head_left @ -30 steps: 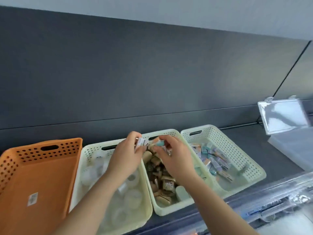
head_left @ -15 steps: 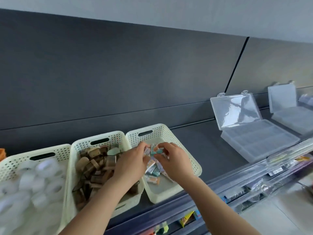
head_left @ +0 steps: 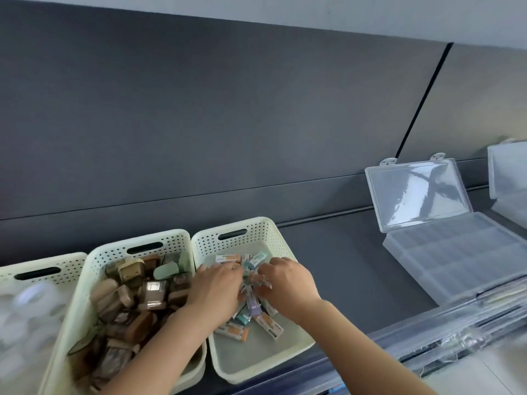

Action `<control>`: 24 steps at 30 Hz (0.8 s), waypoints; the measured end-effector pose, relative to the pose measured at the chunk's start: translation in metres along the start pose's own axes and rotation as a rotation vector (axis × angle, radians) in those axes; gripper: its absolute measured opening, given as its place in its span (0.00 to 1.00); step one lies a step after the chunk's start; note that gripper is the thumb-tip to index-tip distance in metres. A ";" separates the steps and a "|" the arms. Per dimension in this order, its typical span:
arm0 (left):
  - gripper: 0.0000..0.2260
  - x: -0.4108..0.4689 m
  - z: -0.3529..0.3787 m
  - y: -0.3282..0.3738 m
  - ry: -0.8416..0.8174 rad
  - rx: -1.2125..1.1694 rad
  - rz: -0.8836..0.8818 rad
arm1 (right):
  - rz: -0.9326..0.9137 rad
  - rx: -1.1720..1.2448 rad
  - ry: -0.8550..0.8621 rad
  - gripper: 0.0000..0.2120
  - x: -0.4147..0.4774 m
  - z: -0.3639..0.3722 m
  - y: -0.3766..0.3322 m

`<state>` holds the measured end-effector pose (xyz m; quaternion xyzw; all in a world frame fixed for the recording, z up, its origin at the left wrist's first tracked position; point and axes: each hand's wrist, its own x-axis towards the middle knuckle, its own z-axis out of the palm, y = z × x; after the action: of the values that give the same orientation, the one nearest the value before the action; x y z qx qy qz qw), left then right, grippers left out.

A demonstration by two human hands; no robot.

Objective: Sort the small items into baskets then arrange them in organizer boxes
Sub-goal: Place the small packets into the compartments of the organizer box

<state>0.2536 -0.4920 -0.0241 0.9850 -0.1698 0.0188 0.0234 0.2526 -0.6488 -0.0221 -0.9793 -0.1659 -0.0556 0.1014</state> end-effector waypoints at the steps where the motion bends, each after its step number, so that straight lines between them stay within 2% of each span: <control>1: 0.21 0.000 0.001 0.002 0.003 -0.003 -0.021 | -0.031 0.005 0.005 0.14 0.002 0.000 0.005; 6: 0.19 -0.008 0.004 0.022 0.068 -0.035 -0.166 | -0.214 -0.006 0.132 0.14 -0.002 -0.009 0.033; 9: 0.21 -0.023 0.003 0.040 0.159 0.009 -0.313 | -0.209 0.010 0.197 0.18 -0.014 -0.014 0.052; 11: 0.19 -0.034 0.002 0.051 0.185 0.076 -0.444 | -0.146 0.021 0.172 0.19 -0.022 -0.016 0.061; 14: 0.15 -0.047 0.004 0.063 0.182 0.149 -0.574 | -0.018 0.136 -0.023 0.14 -0.028 -0.018 0.068; 16: 0.18 -0.050 0.001 0.072 0.147 0.156 -0.608 | 0.018 0.201 -0.123 0.10 -0.028 -0.015 0.069; 24: 0.17 -0.038 0.000 0.091 0.128 0.197 -0.604 | 0.077 0.260 -0.100 0.08 -0.033 -0.023 0.099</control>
<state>0.1877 -0.5651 -0.0226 0.9853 0.1345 0.0892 -0.0567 0.2533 -0.7554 -0.0224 -0.9651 -0.1387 0.0193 0.2213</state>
